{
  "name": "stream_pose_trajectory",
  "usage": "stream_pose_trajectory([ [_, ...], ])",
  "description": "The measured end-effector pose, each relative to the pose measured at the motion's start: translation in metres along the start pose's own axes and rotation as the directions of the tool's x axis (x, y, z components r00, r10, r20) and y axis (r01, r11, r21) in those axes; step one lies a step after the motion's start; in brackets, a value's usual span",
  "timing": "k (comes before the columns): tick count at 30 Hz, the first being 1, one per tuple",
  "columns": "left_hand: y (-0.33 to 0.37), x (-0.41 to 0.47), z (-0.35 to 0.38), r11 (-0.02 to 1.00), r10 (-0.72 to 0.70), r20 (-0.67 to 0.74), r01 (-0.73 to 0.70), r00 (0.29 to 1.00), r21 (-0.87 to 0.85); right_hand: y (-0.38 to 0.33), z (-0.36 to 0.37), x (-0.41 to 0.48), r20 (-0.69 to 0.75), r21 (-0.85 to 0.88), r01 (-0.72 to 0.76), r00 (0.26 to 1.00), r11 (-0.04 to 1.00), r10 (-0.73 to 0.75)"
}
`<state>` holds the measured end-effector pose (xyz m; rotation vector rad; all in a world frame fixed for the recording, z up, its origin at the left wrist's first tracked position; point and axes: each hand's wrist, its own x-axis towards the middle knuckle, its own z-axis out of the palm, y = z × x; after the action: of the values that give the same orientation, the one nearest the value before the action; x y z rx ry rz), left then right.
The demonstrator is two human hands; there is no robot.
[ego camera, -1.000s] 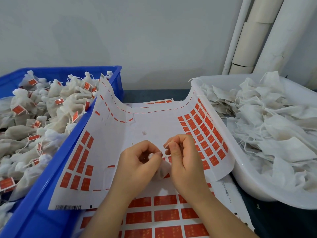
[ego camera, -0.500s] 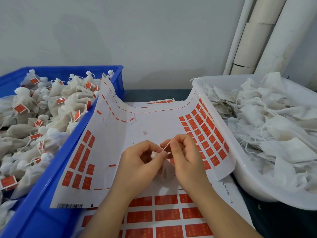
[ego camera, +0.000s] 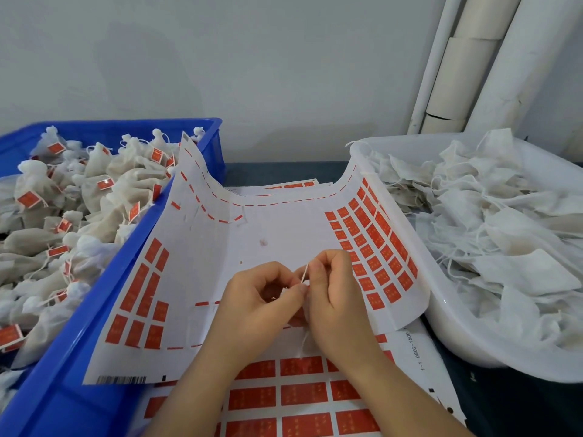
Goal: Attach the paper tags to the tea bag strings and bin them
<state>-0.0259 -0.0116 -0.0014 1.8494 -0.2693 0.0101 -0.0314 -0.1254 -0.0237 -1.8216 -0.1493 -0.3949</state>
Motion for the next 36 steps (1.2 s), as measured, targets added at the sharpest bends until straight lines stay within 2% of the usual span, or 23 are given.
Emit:
stream_pose_trajectory([
  [9,0.002,0.0,-0.001,1.0,0.007,0.032,-0.007,0.999,-0.006,-0.001,0.0,0.002,-0.067,-0.084,0.053,0.996,0.995,-0.059],
  [13,0.002,0.001,-0.003,1.0,0.017,0.117,-0.019,0.993,0.017,0.0,0.001,0.002,-0.111,-0.106,0.058,0.991,0.993,-0.07],
  [17,0.001,0.002,-0.007,0.999,0.039,0.184,-0.044,0.982,0.024,0.001,0.001,0.001,-0.103,-0.112,0.043,0.993,0.993,-0.054],
  [22,0.0,0.002,-0.01,0.999,0.011,0.213,-0.003,0.977,-0.037,0.0,-0.001,0.003,-0.047,-0.046,-0.008,0.999,0.999,0.006],
  [27,0.002,0.002,-0.005,0.997,-0.021,0.087,0.027,0.996,-0.074,-0.005,-0.004,0.004,-0.093,-0.029,0.043,0.995,0.999,-0.046],
  [30,0.001,0.005,-0.009,0.985,-0.057,0.013,0.059,0.998,-0.164,-0.009,-0.002,0.002,-0.085,0.025,0.072,0.994,0.997,-0.069],
  [33,0.0,0.006,-0.013,0.982,-0.035,-0.015,0.032,0.999,-0.184,-0.011,-0.003,0.001,-0.076,0.068,0.105,0.992,0.992,-0.1],
  [36,-0.002,0.005,-0.011,0.991,0.009,-0.016,-0.012,1.0,-0.132,-0.013,-0.004,0.002,-0.013,0.173,0.029,1.0,0.985,-0.027],
])
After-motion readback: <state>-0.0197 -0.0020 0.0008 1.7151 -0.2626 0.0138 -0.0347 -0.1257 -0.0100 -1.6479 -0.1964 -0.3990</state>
